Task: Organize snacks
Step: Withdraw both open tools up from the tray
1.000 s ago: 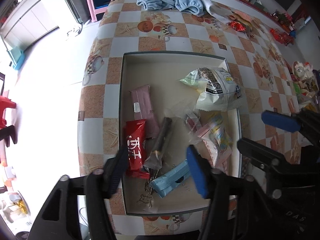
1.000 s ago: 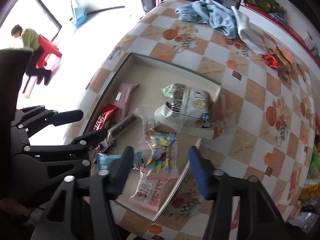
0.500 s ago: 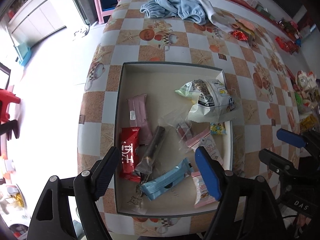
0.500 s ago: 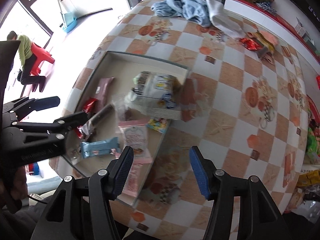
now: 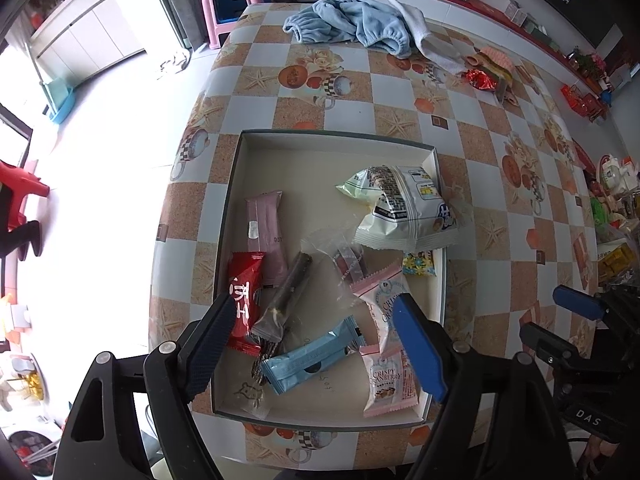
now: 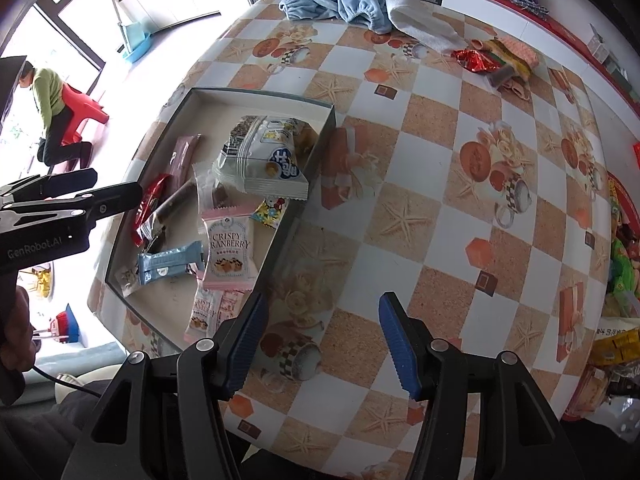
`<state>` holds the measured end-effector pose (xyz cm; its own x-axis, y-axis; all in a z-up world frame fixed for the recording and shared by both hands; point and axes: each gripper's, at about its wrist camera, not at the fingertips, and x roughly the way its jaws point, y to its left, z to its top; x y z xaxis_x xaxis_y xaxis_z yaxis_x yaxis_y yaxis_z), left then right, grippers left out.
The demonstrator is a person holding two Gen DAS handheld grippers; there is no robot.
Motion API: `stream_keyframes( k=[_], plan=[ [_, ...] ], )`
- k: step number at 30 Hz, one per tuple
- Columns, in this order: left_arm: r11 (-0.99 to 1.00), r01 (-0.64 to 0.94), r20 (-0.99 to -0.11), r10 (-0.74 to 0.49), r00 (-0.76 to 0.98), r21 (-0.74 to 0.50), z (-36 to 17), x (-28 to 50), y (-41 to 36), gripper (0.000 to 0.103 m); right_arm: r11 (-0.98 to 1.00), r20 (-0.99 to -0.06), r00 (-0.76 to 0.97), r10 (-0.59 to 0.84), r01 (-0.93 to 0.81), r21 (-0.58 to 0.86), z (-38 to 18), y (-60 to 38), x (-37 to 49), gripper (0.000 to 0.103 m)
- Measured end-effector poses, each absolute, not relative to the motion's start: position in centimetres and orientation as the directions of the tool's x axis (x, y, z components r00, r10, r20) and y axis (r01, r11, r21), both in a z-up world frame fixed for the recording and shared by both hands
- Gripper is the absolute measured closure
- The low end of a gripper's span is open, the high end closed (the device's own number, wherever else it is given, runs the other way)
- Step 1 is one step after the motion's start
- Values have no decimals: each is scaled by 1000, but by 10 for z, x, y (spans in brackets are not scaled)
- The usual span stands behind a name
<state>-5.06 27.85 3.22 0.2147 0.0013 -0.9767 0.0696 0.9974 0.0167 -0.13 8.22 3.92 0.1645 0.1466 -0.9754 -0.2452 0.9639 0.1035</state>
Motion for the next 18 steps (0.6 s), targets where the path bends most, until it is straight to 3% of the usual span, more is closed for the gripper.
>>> stream_keyframes(
  k=[18],
  plan=[
    [996,-10,-970,89,225,89,39,-42,285,20,960,-975,165,152,-258,106,39,74,1,43]
  ],
)
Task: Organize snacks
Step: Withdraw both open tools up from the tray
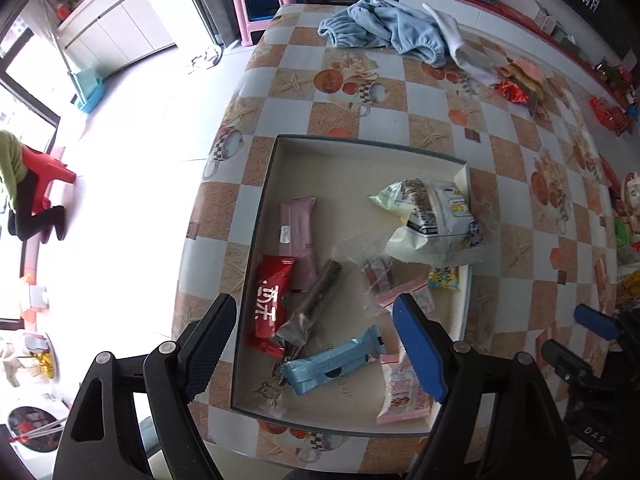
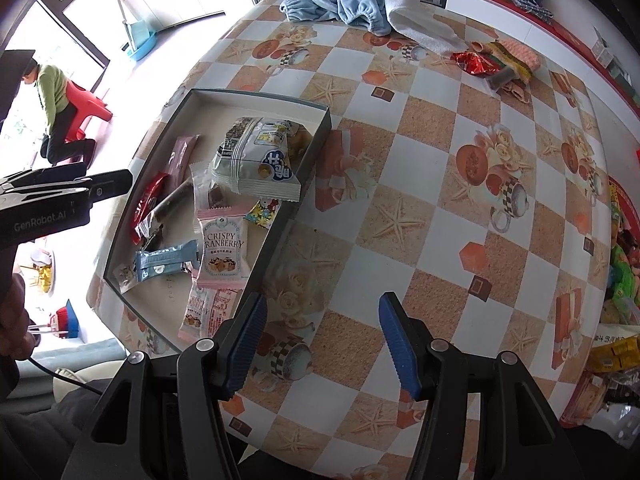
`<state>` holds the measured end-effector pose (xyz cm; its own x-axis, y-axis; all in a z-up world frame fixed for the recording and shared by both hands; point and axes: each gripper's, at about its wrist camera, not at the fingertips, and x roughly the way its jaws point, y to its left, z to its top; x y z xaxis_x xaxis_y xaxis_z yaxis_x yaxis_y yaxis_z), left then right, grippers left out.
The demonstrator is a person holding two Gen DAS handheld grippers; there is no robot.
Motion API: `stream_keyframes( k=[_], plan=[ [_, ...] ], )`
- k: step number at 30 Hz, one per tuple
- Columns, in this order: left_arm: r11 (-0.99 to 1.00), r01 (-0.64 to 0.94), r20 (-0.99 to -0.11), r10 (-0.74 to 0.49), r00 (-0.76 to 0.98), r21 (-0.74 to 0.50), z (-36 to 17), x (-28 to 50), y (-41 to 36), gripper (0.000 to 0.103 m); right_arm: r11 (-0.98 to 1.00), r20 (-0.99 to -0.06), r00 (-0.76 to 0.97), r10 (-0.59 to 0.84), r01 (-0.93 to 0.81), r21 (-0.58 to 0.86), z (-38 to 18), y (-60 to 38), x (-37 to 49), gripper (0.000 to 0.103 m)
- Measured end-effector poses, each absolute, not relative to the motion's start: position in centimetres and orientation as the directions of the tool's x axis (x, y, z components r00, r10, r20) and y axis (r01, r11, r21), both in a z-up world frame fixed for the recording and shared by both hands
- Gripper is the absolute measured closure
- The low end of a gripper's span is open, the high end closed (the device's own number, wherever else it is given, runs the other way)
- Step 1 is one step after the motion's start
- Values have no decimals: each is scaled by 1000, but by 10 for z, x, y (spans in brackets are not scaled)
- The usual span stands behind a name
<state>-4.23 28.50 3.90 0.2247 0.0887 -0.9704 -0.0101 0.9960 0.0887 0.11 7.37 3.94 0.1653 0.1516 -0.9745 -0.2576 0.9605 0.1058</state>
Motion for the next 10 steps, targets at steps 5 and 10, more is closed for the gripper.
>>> stream_keyframes(
  k=[5,10],
  plan=[
    [996,-17,-966,84,244,83,48,-46,279,20,960,-975,163,153,-258,108,39,72,0,43],
    [998,36,-977,43,208,52,46,-44,259,20,964,-975,163,151,-244,109,37,63,-5,43]
  ],
)
